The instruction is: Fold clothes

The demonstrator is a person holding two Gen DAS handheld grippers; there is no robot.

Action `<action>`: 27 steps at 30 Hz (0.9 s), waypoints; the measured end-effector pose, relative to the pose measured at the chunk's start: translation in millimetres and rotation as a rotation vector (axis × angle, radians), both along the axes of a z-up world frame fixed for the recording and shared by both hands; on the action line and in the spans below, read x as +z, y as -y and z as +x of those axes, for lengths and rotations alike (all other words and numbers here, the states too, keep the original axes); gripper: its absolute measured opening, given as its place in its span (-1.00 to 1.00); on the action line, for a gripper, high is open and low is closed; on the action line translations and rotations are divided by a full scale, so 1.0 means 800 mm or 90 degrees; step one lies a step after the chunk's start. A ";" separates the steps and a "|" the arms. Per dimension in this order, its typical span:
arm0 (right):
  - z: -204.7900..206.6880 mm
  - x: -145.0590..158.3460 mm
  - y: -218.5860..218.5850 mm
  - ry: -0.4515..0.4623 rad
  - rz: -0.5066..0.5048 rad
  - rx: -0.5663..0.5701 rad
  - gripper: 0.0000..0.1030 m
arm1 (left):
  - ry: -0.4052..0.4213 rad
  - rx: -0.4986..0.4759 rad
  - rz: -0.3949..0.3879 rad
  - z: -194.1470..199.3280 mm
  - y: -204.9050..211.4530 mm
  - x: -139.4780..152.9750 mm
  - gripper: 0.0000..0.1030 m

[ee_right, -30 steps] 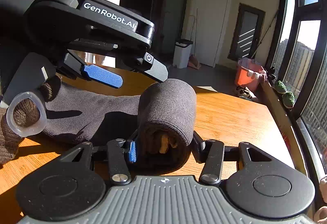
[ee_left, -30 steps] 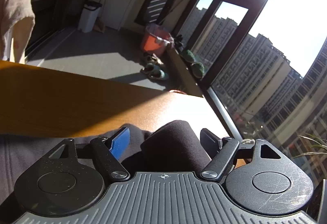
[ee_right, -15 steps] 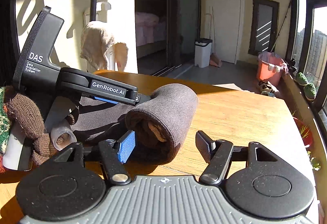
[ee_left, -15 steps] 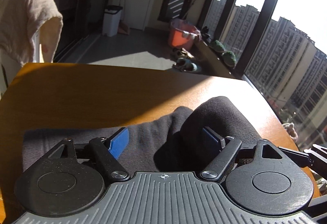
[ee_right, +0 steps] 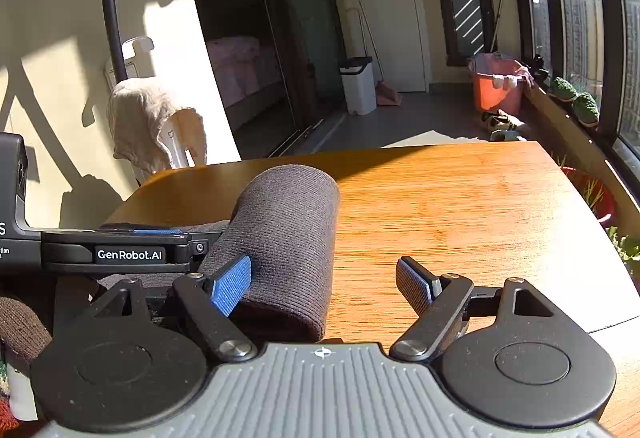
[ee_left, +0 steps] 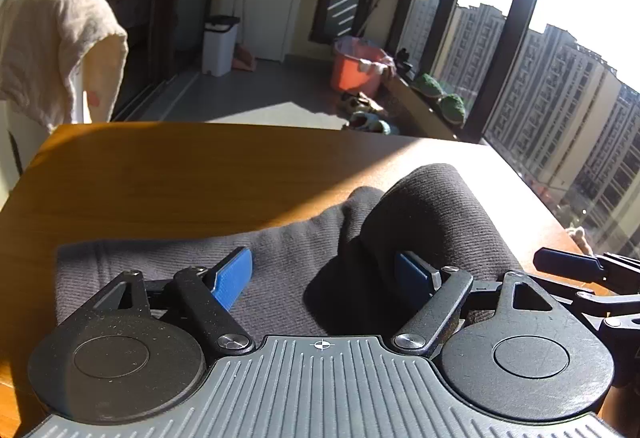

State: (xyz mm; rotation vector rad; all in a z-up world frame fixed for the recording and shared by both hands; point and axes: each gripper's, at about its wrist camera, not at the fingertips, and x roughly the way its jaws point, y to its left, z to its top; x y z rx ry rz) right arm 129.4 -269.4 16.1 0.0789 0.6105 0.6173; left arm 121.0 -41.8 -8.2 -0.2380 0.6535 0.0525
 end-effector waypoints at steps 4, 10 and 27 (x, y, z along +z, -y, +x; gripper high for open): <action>0.006 0.013 0.004 -0.013 0.081 0.000 0.55 | 0.005 -0.005 0.003 -0.003 -0.002 -0.002 0.64; 0.016 -0.011 -0.031 -0.034 -0.010 0.031 0.55 | 0.007 -0.018 0.002 -0.007 -0.025 0.000 0.61; -0.029 -0.008 -0.071 0.041 -0.082 0.068 0.23 | 0.033 -0.059 -0.113 -0.013 -0.024 0.046 0.66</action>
